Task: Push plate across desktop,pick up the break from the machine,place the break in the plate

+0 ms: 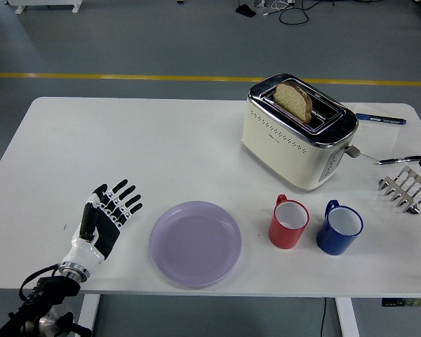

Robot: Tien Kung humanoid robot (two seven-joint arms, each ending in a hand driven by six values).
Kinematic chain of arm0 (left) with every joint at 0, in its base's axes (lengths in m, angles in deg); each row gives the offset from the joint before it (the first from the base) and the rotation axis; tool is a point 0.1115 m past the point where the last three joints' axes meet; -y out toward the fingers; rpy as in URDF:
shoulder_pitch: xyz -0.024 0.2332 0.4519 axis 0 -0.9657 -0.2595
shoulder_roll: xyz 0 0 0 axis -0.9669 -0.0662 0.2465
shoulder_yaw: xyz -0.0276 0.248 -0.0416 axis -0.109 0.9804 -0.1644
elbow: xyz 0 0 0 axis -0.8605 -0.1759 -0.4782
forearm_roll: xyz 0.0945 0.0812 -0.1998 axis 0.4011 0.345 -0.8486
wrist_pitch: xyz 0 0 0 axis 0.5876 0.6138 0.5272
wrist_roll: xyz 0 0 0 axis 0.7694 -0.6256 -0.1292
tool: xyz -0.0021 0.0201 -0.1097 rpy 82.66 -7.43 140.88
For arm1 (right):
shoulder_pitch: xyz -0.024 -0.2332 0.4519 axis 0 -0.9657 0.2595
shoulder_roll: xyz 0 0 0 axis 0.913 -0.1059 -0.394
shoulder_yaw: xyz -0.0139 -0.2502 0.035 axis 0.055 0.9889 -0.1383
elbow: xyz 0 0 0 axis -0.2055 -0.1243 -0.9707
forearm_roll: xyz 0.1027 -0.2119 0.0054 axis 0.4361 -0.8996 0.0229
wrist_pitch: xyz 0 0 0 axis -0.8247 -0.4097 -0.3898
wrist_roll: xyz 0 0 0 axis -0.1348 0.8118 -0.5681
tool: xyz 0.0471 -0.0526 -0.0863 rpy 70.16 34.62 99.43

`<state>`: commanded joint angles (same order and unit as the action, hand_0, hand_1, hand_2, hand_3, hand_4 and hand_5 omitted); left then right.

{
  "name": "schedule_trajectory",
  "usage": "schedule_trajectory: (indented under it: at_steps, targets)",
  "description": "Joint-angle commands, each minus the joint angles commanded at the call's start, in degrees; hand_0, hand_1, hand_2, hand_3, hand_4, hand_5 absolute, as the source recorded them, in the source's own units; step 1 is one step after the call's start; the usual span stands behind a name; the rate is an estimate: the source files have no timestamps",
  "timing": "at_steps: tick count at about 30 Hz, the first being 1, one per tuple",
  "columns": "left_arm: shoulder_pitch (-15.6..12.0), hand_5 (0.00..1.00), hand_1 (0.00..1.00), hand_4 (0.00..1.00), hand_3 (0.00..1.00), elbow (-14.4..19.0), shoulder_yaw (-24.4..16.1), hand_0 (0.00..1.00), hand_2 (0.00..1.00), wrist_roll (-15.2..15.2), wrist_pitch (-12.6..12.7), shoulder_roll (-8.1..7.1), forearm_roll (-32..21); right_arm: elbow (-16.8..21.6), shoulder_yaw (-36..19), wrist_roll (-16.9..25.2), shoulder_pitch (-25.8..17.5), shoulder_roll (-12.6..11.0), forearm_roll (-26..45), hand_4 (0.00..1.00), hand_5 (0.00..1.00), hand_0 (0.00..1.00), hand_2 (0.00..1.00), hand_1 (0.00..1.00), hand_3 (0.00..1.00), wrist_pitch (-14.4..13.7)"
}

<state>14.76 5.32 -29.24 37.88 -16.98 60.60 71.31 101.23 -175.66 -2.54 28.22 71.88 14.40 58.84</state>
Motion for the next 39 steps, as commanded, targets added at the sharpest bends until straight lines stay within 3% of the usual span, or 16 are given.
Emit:
schedule_trajectory:
  at_steps: [4,5,9,10,11,15,17,22,24,31,39]
  targets:
    - [-0.8,0.998,0.791,0.544,0.805,0.5,-3.4,0.79,0.812,0.1,0.5,0.18,0.7,1.7,2.9,0.7,3.8,-4.1,-9.4,0.57,0.611,0.726,0.672,0.661,0.684,-3.5]
    - [-1.1,0.998,0.787,0.546,0.798,0.5,-4.3,0.791,0.808,0.1,0.6,0.17,0.8,1.8,4.3,0.4,5.5,-5.7,-11.6,0.616,0.563,0.766,0.713,0.715,0.724,-4.5]
    - [-1.5,0.998,0.787,0.546,0.798,0.7,-6.6,0.791,0.808,0.0,0.8,0.21,1.2,1.3,10.4,-1.3,12.5,-10.8,-21.7,0.616,0.563,0.766,0.713,0.715,0.724,-6.9]
    - [-1.6,0.998,0.787,0.546,0.798,0.7,-7.0,0.791,0.808,0.0,0.8,0.23,1.3,0.9,12.0,-1.9,14.2,-11.6,-23.9,0.616,0.563,0.766,0.713,0.715,0.724,-7.5]
    - [-1.6,0.998,0.783,0.544,0.793,0.7,-7.2,0.791,0.802,0.0,0.8,0.24,1.3,0.5,13.2,-2.3,15.6,-12.1,-25.6,0.769,0.517,0.816,0.78,0.769,0.783,-7.8]
    - [-1.6,0.998,0.783,0.544,0.793,0.8,-8.4,0.791,0.802,0.0,1.0,0.53,1.5,-2.1,20.6,-4.9,24.0,-13.4,-35.3,0.769,0.517,0.816,0.78,0.769,0.783,-9.4]
    - [-1.6,0.998,0.782,0.545,0.791,0.9,-8.8,0.79,0.802,-0.1,1.0,0.7,1.6,-4.0,24.0,-6.0,28.0,-13.3,-40.1,0.785,0.484,0.836,0.818,0.8,0.825,-9.7]
    - [-1.4,0.998,0.782,0.545,0.791,1.0,-9.2,0.79,0.802,-0.2,1.1,0.73,1.6,-10.3,32.1,-8.7,37.6,-10.8,-51.7,0.785,0.484,0.836,0.818,0.8,0.825,-8.9]
    - [-1.3,0.998,0.782,0.544,0.792,0.9,-9.2,0.789,0.801,-0.3,1.1,0.67,1.6,-12.6,34.5,-9.5,40.5,-9.6,-55.4,0.813,0.455,0.865,0.875,0.828,0.879,-8.1]
    - [-1.3,0.998,0.78,0.542,0.791,0.7,-9.1,0.789,0.8,-0.6,1.5,0.65,1.8,-20.0,41.9,-12.1,48.0,-4.9,-59.7,0.838,0.451,0.917,0.913,0.862,0.911,-4.1]
    - [-1.1,0.998,0.777,0.537,0.791,0.5,-8.9,0.788,0.799,-0.8,1.5,0.59,2.0,-27.1,46.5,-13.2,53.7,0.0,-58.9,0.853,0.445,0.946,0.937,0.898,0.928,-3.0]
